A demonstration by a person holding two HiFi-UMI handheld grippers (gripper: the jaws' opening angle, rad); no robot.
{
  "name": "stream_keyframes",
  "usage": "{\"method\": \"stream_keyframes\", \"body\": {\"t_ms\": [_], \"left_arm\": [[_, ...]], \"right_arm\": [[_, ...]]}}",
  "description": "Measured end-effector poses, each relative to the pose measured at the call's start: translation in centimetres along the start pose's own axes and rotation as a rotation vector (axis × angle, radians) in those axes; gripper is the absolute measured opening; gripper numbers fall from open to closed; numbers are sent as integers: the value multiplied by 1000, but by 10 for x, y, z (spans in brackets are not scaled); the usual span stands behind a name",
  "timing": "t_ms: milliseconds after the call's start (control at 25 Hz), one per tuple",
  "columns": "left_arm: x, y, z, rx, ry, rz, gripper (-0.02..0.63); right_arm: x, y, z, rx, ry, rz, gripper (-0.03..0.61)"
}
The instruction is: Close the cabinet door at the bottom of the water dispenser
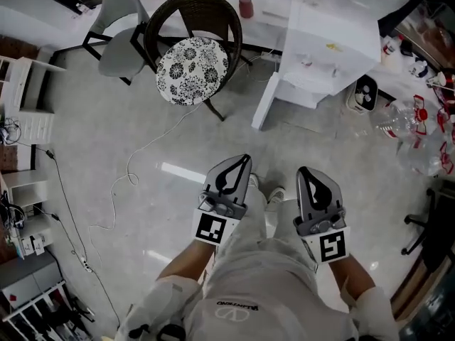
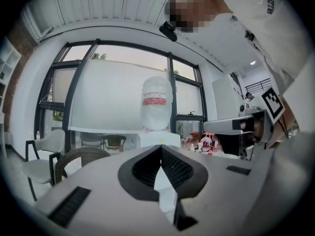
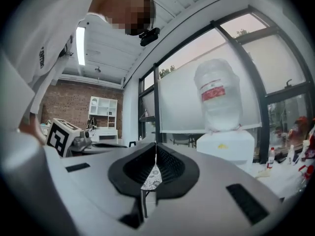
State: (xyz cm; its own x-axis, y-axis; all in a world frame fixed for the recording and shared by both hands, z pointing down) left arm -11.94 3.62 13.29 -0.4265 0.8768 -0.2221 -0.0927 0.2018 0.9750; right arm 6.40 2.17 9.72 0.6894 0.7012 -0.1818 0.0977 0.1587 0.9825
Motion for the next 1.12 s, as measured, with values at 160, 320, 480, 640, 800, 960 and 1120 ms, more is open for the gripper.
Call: {"method": "stream_keyframes", "body": {"t_ms": [160,320,480,640,800,960,1120], "left_arm": [[-39,102,-17,-14,20,-20,3],[-79,188,-38,-47,36,-8,3],[-108,260,-56,-62,50,10,9],[-128,322,-67,-75,74,35,32],[-149,379,-74,-97,111,55,52],[-164,427,-80,-110,126,33,72],[-176,460,-83,-71,112,15,138]], "right_arm": [[-48,102,8,-53,-9,7,17],[-91,197,20,-42,-23,-11,17],[-125,275,27,18,5,6,18],[-152,354,34,26,-2,-7,18],[-179,421,41,18,3,-5,18],[-200,460,38,12,4,37,18],[-210,493,35,4,-22,30,18]]}}
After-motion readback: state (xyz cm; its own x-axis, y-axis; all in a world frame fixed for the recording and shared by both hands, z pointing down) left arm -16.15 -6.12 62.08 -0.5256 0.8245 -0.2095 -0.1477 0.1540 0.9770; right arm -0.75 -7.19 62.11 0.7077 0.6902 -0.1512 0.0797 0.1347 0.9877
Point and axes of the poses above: the fingertips, and each gripper's own axes: x backward along the fingers, z to its right, y out of its underside, the point moved 7 cm from there along x, backward along the fingers, and after that the axes turned 9 degrees about -z, right-handed, at the moved point
